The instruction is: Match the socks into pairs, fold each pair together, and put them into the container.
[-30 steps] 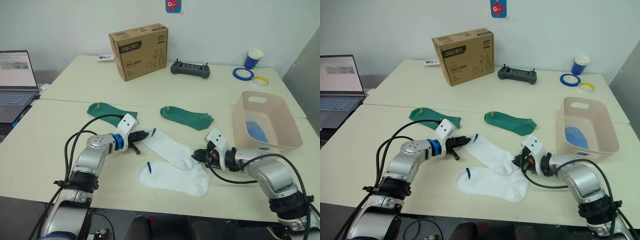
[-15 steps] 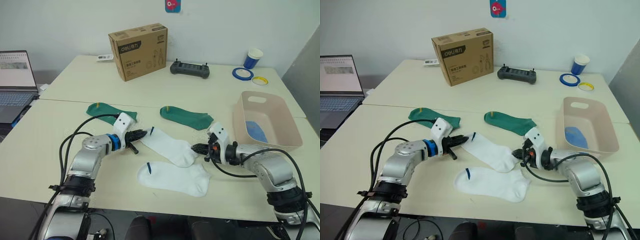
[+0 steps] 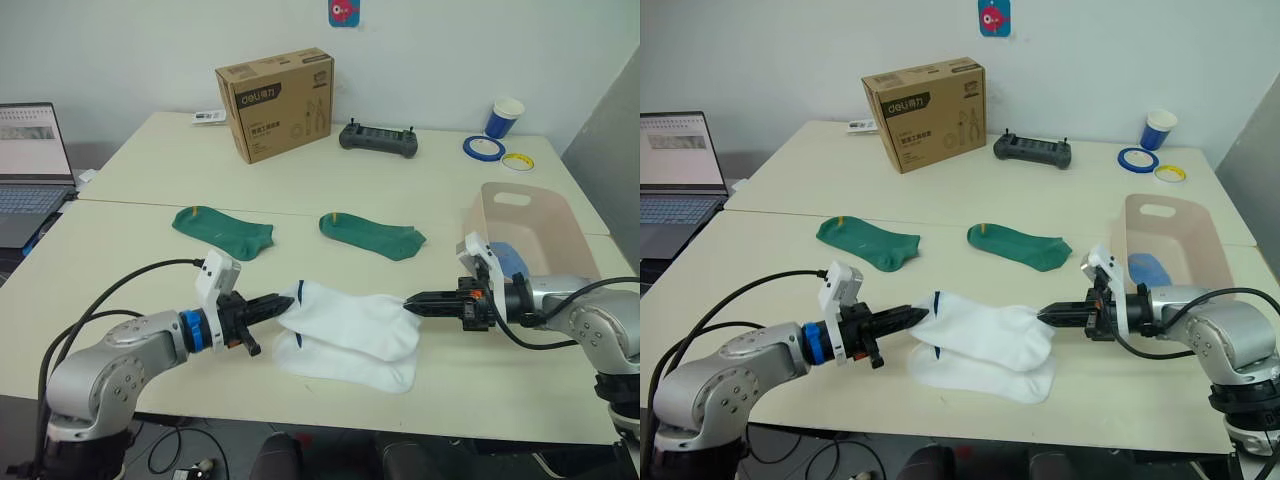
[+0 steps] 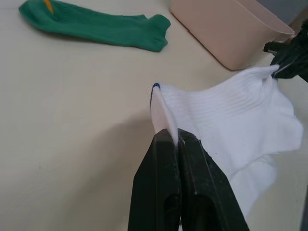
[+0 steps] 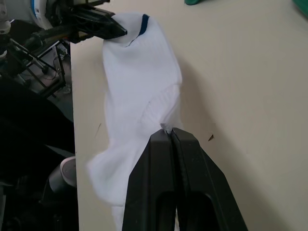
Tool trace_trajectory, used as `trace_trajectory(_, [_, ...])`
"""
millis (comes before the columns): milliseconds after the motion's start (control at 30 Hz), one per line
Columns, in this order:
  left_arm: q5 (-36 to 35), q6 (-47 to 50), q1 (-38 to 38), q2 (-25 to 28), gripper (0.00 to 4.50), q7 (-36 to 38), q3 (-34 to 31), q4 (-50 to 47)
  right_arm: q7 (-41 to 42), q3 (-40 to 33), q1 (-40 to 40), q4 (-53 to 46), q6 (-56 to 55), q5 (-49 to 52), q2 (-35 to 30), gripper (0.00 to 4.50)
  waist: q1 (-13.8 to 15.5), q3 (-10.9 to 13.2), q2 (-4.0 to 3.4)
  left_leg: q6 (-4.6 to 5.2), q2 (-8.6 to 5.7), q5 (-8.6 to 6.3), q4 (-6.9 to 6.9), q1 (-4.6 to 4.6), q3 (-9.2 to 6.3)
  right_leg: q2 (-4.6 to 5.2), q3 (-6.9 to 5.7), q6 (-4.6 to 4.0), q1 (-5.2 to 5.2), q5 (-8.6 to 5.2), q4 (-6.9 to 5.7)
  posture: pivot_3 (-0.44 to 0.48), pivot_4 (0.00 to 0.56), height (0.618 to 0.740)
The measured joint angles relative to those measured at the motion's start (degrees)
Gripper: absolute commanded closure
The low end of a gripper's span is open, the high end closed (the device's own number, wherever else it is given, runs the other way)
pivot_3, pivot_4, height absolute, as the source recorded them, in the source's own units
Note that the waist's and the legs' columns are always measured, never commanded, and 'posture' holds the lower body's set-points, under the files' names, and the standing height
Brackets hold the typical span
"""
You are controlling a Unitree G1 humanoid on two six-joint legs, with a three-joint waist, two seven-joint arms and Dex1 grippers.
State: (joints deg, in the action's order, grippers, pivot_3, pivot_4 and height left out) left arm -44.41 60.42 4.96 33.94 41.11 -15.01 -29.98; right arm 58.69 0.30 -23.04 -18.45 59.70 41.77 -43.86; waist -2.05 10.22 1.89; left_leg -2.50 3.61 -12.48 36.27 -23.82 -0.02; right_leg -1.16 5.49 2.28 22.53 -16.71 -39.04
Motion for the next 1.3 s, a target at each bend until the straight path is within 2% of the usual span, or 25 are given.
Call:
trace_trajectory(167, [-2.9, 0.5, -8.5, -3.3, 4.5, -4.9, -0.3, -5.5, 0.5, 0.8, 2.4, -1.5, 0.4, 1.2, -0.4, 4.45, 0.0, 0.0, 0.03, 0.0, -0.03, 0.0, 0.06, 0.09, 0.04, 0.06, 0.02, 0.01, -0.14, -0.01, 0.05, 0.0, 0.15, 0.74])
trace_trajectory(500, [-1.0, -5.0, -13.5, -1.5, 4.5, -6.1, 2.3, -5.9, 1.1, 4.7, 4.2, 0.3, -4.0, -2.4, -0.4, 4.45, 0.1, 0.0, 0.02, -0.01, -0.04, 0.0, 0.12, 0.12, 0.09, 0.07, 0.05, -0.08, -0.15, -0.04, 0.06, 0.0, 0.15, 0.74])
trace_trajectory(1300, [3.1, -11.1, -12.8, 0.7, 4.5, -4.3, 7.5, -1.2, 1.3, 10.0, 4.8, 5.5, -11.7, -9.7, 0.2, 4.45, 0.1, 0.0, 0.02, -0.01, -0.04, 0.0, 0.12, 0.1, 0.1, 0.08, 0.05, -0.09, -0.12, -0.05, 0.06, 0.0, 0.15, 0.74])
